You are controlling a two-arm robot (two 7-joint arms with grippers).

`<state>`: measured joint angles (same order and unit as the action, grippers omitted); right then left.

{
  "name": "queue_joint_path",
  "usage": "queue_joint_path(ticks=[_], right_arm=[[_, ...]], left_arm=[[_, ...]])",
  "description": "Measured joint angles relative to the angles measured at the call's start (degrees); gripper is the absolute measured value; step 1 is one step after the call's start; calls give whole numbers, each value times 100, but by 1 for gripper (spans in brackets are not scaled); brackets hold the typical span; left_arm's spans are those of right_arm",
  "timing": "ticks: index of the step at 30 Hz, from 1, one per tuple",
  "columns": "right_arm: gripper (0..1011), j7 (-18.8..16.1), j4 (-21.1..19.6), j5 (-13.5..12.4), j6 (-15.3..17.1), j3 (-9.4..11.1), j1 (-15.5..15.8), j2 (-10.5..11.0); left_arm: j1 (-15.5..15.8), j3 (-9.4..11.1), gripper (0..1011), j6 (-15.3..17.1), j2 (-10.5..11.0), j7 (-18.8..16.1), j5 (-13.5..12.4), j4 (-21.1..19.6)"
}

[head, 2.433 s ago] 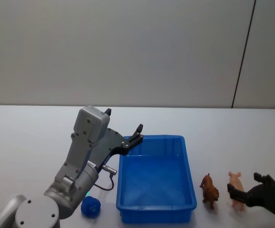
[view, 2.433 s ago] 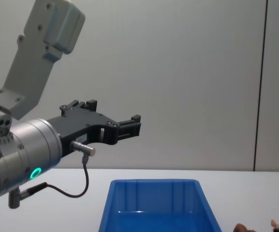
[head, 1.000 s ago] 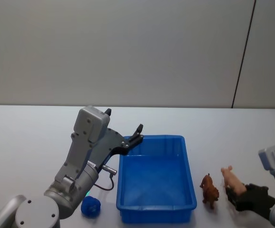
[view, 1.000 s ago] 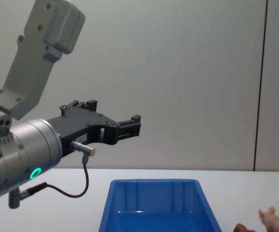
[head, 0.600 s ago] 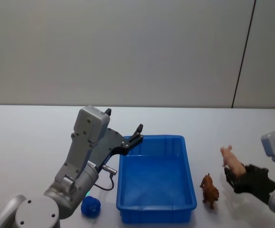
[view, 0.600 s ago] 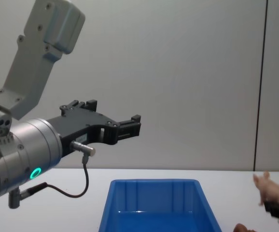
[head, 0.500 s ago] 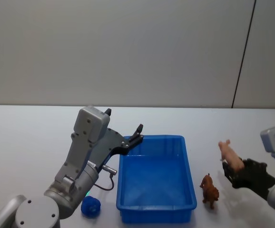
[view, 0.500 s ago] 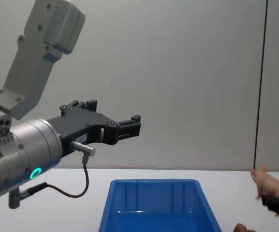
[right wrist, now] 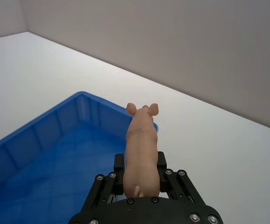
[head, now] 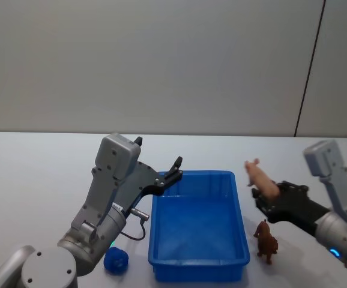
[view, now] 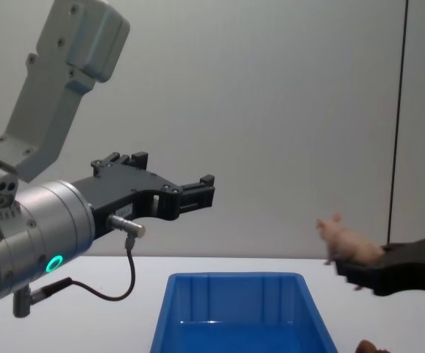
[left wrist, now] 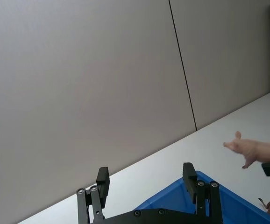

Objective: Pick up the two dolls from the table and place them into the box.

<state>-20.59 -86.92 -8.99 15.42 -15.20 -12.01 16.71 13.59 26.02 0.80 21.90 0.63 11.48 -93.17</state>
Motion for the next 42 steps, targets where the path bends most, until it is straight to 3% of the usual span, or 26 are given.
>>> queue_joint_path(ticks=[12, 15, 23, 34, 42], right_arm=[[378, -471, 425, 323, 132, -330, -305, -342], [436, -542, 552, 396, 172, -415, -369, -429], [705, -571, 668, 443, 195, -503, -421, -510], [997, -443, 456, 298, -2, -399, -272, -340], [1001, -275, 120, 19, -103, -178, 22, -13]], left_arm=[[0, 0, 1001, 0, 0, 0, 0, 0], [0, 0, 1001, 0, 0, 0, 0, 0], [0, 0, 1001, 0, 0, 0, 0, 0], [0, 0, 1000, 0, 0, 0, 0, 0], [0, 0, 1000, 0, 0, 0, 0, 0]])
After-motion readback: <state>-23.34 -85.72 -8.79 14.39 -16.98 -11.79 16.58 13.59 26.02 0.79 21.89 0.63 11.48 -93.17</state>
